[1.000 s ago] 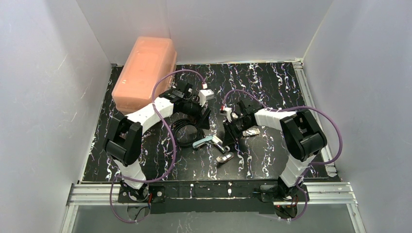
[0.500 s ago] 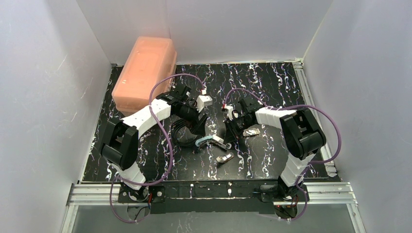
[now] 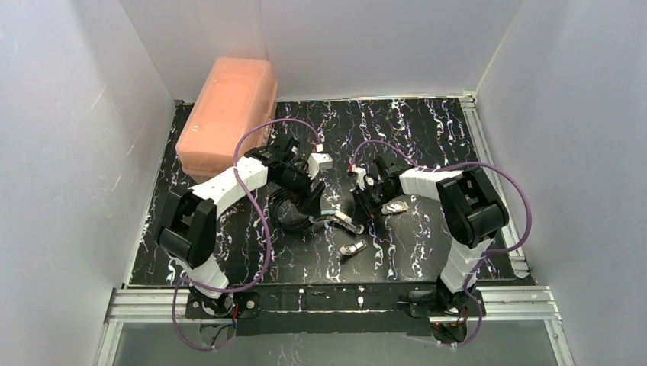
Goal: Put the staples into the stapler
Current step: Close the stapler at the center of the board.
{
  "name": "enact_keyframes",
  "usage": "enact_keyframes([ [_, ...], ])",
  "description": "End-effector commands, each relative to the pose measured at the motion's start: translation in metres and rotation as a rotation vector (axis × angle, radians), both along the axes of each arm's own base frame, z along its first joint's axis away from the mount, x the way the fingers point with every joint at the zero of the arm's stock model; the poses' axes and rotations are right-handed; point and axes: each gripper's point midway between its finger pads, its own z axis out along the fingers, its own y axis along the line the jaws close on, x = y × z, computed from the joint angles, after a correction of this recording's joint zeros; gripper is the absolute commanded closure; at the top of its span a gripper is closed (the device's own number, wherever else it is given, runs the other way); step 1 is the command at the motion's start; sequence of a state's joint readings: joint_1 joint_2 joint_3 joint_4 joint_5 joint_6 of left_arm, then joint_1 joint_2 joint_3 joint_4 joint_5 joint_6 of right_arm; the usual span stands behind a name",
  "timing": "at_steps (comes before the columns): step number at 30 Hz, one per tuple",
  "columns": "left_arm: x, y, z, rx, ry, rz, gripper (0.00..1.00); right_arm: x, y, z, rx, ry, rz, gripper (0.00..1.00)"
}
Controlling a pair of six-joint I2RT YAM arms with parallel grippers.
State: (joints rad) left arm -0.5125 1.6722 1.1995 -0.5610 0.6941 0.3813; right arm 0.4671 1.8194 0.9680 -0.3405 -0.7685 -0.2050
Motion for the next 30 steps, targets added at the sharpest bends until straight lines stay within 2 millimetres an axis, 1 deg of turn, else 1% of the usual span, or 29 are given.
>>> enact_keyframes([
  [1,-0.006,-0.002,0.016,-0.041,-0.011,-0.017,0.26,0.013,-0.004,-0.007,-0.038,-0.043,-0.011,0.76],
  [6,-0.016,-0.003,0.020,-0.094,-0.050,-0.100,0.27,0.012,-0.003,-0.009,-0.027,-0.029,-0.006,0.79],
  [10,-0.020,-0.001,0.020,-0.098,-0.070,-0.137,0.30,0.012,-0.004,-0.012,-0.016,-0.001,-0.007,0.81],
  [13,-0.025,0.000,0.019,-0.102,-0.037,-0.130,0.33,0.012,-0.006,-0.014,-0.010,0.014,-0.011,0.82],
  [17,-0.030,-0.003,0.020,-0.114,0.014,-0.114,0.35,0.013,-0.006,-0.018,-0.004,0.031,-0.018,0.83],
  [23,-0.033,-0.002,0.019,-0.104,0.058,-0.101,0.43,0.017,-0.009,-0.020,0.001,0.047,-0.037,0.85],
  [27,-0.039,-0.010,0.022,-0.142,0.113,-0.105,0.53,0.018,-0.008,-0.020,0.001,0.047,-0.040,0.85],
  [30,-0.041,-0.019,0.021,-0.149,0.133,-0.121,0.55,0.019,-0.008,-0.020,0.001,0.045,-0.042,0.85],
])
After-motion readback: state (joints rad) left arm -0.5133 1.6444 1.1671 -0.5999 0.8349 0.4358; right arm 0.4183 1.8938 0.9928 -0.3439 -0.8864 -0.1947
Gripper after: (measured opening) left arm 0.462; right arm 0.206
